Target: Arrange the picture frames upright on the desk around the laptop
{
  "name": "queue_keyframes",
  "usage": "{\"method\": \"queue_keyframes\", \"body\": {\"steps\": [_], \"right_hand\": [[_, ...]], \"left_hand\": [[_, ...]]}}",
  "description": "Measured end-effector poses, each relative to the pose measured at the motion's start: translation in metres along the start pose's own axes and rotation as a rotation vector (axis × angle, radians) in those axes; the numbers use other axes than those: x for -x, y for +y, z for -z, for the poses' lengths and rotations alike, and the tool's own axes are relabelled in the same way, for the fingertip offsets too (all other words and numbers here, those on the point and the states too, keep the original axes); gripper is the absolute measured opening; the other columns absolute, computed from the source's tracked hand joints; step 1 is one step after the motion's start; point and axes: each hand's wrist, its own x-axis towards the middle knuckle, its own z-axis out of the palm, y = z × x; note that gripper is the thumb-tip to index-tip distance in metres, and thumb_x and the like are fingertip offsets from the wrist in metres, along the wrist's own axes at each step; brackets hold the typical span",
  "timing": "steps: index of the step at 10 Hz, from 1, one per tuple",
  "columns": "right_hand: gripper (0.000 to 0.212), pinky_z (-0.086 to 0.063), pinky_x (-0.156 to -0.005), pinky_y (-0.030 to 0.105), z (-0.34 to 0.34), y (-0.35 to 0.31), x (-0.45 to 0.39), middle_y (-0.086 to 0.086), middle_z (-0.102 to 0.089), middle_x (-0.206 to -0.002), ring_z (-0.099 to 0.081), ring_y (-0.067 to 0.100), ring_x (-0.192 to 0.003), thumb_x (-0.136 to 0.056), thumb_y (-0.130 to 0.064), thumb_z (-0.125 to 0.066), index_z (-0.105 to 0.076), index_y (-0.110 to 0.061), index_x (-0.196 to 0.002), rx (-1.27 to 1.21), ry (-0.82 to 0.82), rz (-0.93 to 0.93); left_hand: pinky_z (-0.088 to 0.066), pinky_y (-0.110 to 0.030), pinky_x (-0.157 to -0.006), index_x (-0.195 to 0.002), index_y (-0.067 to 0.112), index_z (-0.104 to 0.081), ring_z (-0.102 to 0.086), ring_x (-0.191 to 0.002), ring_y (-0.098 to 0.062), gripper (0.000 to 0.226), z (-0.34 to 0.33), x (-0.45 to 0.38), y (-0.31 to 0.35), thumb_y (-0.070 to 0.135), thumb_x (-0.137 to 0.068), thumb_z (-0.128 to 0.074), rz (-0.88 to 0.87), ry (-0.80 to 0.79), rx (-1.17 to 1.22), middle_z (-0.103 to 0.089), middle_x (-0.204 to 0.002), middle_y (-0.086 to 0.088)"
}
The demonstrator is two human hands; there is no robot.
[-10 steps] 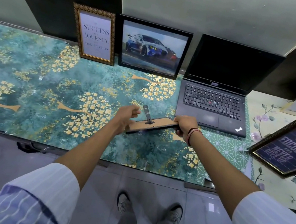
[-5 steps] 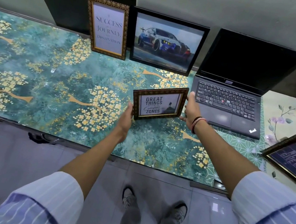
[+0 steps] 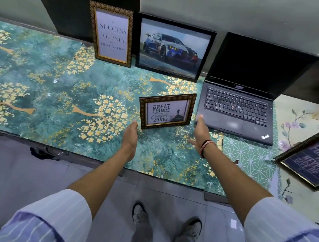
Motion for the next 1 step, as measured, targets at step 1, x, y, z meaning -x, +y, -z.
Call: {"method": "queue_keyframes", "body": {"steps": [1], "right_hand": [[0.073,-0.046,-0.100,0.052,0.0209,0.0107,0.0133,0.008,-0.035,-0.160,-0.038,0.033,-0.142,-0.098,-0.063,-0.029,-0.037,-0.016,-0.152,-0.019,-0.003,-0.022]], "left_hand": [[-0.045,-0.045,-0.100,-0.121,0.017,-0.062,-0.051,-0.114,-0.025,0.038,-0.0070,0.0151,-0.0025,0.044,-0.104,-0.040,-0.021,0.070,0.047,-0.057,-0.116,-0.001]]}}
